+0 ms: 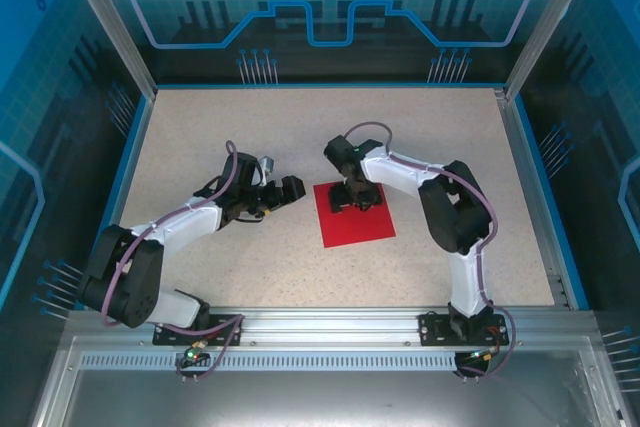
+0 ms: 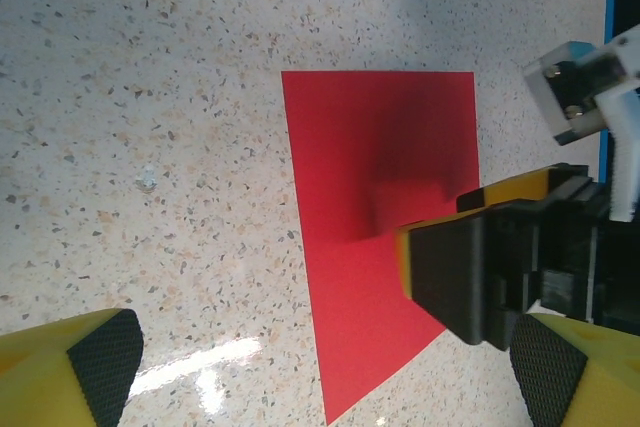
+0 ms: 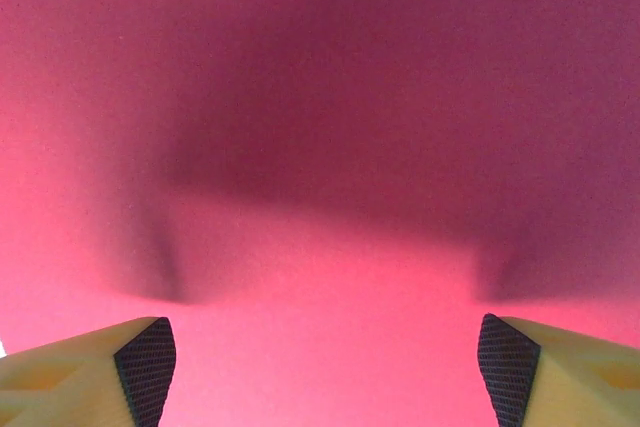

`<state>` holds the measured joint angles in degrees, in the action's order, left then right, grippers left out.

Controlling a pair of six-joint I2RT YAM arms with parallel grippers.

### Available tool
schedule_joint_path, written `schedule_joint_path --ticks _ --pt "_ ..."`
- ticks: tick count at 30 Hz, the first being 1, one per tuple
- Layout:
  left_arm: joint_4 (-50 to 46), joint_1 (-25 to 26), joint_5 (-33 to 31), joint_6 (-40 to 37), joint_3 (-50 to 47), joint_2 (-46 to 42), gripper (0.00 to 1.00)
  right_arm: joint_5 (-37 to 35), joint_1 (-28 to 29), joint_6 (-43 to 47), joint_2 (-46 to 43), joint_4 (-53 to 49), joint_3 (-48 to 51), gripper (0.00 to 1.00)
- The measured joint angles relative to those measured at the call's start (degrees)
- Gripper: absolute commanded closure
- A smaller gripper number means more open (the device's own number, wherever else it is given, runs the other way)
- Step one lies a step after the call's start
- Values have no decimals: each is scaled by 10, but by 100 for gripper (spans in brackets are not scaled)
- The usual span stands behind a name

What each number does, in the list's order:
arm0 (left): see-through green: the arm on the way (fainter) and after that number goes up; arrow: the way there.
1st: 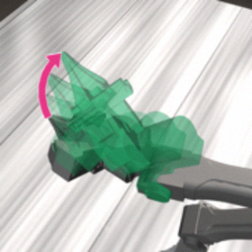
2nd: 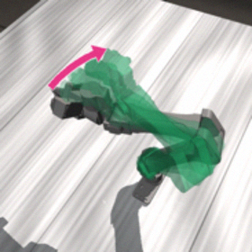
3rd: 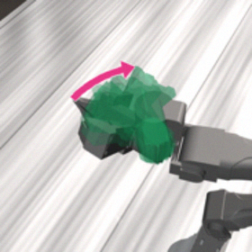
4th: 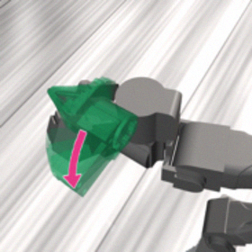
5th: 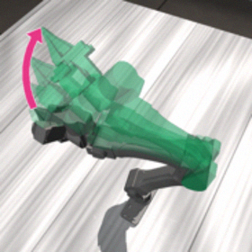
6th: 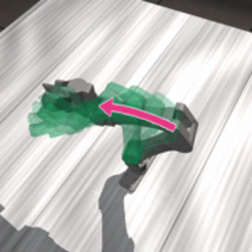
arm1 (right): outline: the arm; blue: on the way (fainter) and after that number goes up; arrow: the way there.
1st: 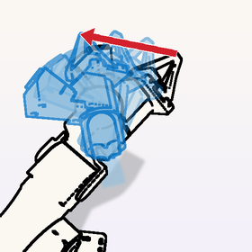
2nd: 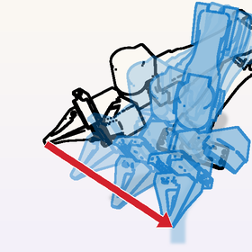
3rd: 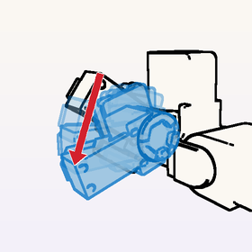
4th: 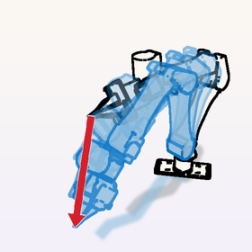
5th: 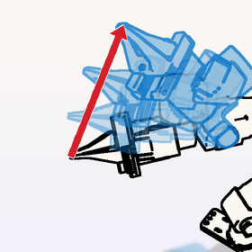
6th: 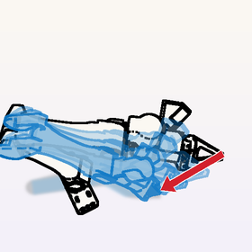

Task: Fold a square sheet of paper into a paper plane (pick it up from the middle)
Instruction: Fold the square sheet of paper in half at the center of the table.

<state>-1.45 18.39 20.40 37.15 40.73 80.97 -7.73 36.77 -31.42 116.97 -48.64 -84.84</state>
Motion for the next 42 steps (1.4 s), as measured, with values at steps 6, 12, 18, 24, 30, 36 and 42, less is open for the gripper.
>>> schedule_joint_path --ticks 6,12,18,24,30,36,42 --pt "0 0 0 0 0 0 1 -3 0 0 17 2 -1 15" --pt "-2 0 -2 0 0 0 1 -3 1 -2 18 9 4 21" --pt "-4 0 -2 0 0 0 1 -4 3 -9 16 16 9 27" --pt "-9 0 -2 0 0 0 1 -2 3 -10 13 18 9 40" --pt "-13 0 -2 0 0 0 2 9 -8 -14 3 20 16 57" --pt "-13 1 -6 0 0 0 2 26 -10 -18 -36 22 25 72" --pt "-13 2 -6 0 0 0 1 80 -22 -22 -87 42 33 74"
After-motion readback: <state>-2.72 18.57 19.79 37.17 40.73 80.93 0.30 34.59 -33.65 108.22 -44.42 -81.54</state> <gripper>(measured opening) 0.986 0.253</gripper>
